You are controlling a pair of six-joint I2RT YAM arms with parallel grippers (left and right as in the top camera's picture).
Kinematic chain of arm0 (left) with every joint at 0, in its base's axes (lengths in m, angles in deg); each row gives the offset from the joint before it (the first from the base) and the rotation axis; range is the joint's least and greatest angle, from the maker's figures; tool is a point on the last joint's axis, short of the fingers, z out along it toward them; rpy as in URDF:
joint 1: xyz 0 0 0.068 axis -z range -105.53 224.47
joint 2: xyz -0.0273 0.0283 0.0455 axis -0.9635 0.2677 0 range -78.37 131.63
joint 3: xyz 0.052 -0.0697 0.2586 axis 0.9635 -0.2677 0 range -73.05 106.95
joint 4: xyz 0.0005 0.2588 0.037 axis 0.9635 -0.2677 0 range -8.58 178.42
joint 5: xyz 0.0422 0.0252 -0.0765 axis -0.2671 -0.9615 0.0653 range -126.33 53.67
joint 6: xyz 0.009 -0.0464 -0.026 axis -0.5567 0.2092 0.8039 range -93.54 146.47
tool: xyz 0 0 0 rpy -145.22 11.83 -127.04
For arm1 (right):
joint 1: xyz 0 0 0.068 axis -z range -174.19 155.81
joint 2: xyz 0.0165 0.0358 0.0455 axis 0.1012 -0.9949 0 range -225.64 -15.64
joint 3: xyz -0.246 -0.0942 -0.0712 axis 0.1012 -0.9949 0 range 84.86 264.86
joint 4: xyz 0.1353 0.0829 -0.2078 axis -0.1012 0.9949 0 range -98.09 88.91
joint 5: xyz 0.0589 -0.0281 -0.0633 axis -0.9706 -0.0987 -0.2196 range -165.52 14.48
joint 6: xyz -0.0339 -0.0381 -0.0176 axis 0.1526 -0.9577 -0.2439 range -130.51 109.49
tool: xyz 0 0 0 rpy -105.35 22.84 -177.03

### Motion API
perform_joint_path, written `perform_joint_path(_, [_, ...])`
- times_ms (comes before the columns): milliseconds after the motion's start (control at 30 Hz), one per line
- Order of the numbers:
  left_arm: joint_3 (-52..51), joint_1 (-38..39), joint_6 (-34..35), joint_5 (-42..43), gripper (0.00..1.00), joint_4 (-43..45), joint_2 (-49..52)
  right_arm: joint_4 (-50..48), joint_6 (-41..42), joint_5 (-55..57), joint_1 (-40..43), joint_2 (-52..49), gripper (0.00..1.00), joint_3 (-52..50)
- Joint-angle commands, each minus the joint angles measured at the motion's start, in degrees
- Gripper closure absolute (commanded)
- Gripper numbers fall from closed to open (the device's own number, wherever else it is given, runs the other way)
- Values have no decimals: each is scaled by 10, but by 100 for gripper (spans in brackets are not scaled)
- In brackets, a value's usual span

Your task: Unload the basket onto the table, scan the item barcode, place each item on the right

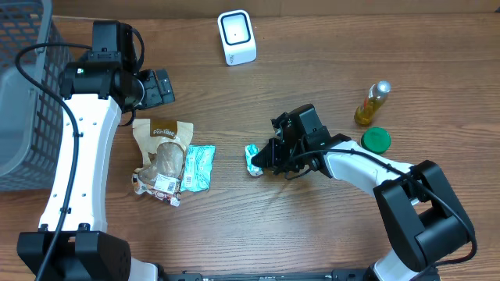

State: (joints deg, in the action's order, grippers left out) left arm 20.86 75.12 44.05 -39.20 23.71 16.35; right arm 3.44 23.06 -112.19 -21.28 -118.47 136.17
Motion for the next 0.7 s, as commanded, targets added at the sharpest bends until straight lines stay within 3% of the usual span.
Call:
perform_joint_path(0, [7, -1, -9, -5, 0, 2, -3, -3, 7, 2, 0, -2, 96, -4])
perform_joint_path(300, [7, -1, -9, -5, 0, 2, -3, -10, 8, 31, 1, -2, 96, -27])
perform_joint_path(400, [7, -1, -9, -5, 0, 2, -3, -8, 7, 47, 1, -2, 84, -31])
perform_joint_path(667, [7, -1, -9, -5, 0, 2, -3, -10, 5, 52, 1, 0, 69, -27])
